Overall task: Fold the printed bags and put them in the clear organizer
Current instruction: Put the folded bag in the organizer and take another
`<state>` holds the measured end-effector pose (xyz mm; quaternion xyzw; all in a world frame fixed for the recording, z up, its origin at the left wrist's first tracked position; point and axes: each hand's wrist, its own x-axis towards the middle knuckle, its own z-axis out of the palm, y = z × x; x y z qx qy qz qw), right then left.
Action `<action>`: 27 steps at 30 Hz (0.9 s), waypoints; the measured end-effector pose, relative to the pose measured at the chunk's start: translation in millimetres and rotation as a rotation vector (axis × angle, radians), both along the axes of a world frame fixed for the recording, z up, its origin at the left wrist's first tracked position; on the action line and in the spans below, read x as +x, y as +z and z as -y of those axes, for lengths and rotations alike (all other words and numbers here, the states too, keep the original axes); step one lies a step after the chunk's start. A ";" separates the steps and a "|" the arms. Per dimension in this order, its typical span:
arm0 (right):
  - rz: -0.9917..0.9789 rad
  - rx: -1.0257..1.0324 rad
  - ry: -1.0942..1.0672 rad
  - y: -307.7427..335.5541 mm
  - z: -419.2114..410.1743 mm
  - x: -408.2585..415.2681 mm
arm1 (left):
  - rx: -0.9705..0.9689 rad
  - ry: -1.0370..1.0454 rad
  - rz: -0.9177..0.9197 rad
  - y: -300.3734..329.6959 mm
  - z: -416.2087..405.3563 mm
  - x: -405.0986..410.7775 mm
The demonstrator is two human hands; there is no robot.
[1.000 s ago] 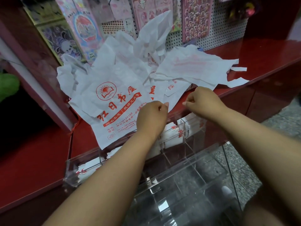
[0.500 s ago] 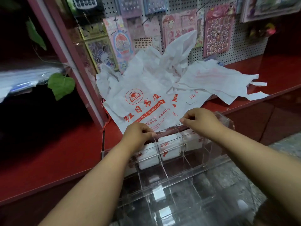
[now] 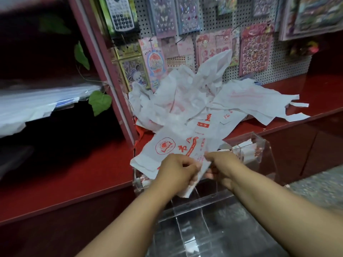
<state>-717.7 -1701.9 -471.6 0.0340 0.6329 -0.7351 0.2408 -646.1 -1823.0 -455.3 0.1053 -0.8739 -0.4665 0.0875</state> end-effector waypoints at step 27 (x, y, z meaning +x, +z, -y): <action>-0.199 0.347 0.034 -9.8 -72.7 -30.3 | 0.310 0.197 -0.095 -7.3 114.3 3.1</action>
